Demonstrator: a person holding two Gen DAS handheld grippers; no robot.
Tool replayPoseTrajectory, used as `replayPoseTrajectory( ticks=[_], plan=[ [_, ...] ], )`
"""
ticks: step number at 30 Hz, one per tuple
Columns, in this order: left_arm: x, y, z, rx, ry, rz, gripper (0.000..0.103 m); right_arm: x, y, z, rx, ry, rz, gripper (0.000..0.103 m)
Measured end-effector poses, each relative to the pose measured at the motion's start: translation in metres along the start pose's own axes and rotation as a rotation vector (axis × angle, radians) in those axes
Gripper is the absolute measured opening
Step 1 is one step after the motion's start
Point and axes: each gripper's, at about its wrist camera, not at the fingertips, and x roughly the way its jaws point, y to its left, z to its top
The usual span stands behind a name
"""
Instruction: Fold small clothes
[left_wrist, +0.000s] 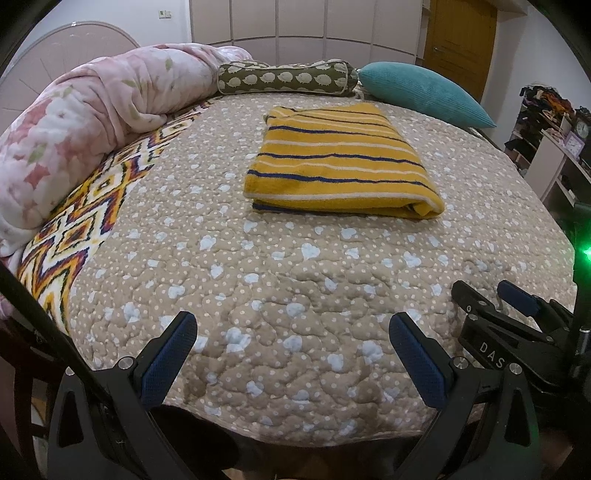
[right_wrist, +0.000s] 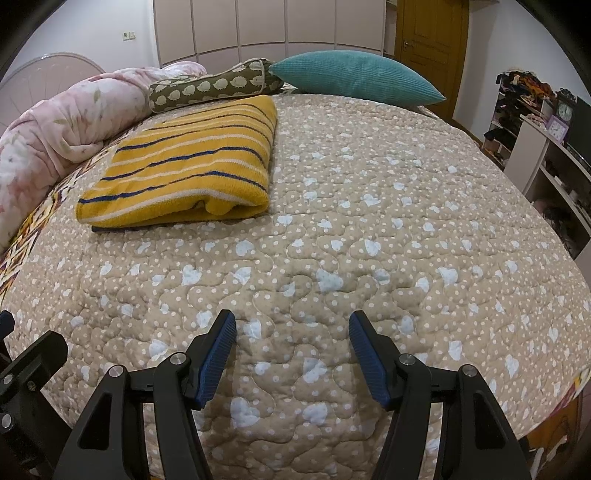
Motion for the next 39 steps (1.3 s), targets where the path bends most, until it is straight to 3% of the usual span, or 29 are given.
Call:
replayPoseTrajectory(
  ticks=[15, 39],
  plan=[
    [-0.0025, -0.0028, -0.0015, 0.006, -0.008, -0.044, 0.103, 0.0005, 0.0028, -0.0016, -0.034, -0.005, -0.022, 0.072],
    [-0.0025, -0.0010, -0.0024, 0.002, -0.006, -0.033, 0.103, 0.0003, 0.0085, -0.0013, -0.110, -0.018, -0.120, 0.075]
  ],
)
